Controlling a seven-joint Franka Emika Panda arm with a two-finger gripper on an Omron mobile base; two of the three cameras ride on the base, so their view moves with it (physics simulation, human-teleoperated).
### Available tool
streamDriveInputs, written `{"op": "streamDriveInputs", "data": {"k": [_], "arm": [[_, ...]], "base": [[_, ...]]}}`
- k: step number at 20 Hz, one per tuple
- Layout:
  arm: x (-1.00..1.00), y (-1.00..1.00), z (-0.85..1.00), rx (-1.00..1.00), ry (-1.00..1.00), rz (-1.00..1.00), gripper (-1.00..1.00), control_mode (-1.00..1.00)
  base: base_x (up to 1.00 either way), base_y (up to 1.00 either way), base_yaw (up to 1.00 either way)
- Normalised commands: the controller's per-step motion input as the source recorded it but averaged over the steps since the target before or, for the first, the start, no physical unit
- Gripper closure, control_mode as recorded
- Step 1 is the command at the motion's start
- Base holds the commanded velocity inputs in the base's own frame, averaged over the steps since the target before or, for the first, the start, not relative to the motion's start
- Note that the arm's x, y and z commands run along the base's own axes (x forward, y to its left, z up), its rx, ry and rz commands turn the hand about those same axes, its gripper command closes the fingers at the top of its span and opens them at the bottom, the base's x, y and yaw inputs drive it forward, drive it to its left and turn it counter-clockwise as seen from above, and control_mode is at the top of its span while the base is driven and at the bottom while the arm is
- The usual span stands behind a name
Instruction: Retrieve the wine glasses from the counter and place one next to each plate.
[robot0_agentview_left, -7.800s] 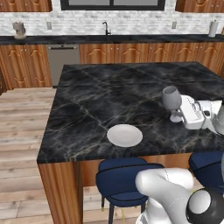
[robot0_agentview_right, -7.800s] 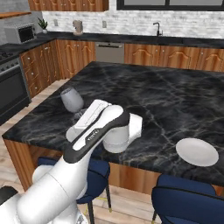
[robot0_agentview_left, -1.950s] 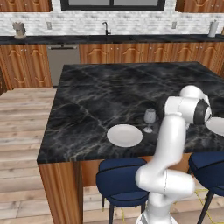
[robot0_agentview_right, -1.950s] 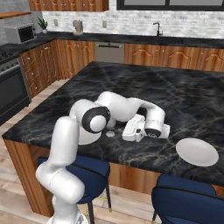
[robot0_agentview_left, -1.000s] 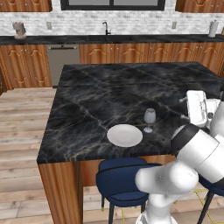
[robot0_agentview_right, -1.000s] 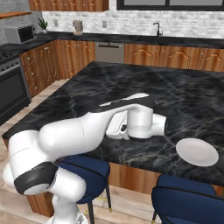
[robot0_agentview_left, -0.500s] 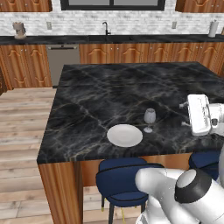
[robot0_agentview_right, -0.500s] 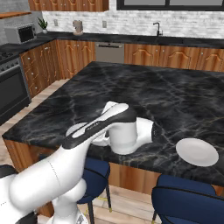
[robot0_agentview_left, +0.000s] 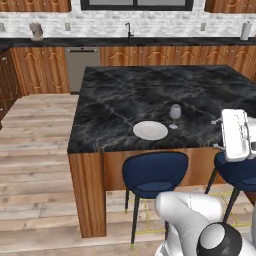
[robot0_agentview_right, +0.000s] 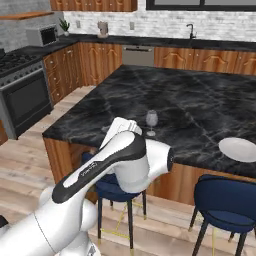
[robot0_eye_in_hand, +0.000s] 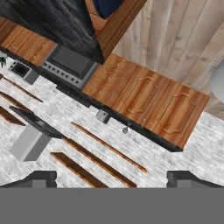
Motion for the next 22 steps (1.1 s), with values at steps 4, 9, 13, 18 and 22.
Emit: {"op": "streamDriveInputs", "data": {"k": [4, 9, 13, 18, 22], "arm": [[0.00, 0.00, 0.00, 0.00, 0.00, 0.00, -1.00, 1.00], [0.00, 0.00, 0.00, 0.00, 0.00, 0.00, -1.00, 1.00], [0.00, 0.00, 0.00, 0.00, 0.00, 0.00, -1.00, 1.00], [0.00, 0.00, 0.00, 0.00, 0.00, 0.00, -1.00, 1.00], [0.00, 0.00, 0.00, 0.00, 0.00, 0.00, -1.00, 1.00]], "base": [[-0.96, 1.00, 0.18], [-0.45, 1.00, 0.27], [0.02, 1.00, 0.17], [0.67, 1.00, 0.03], [0.41, 1.00, 0.06]]}}
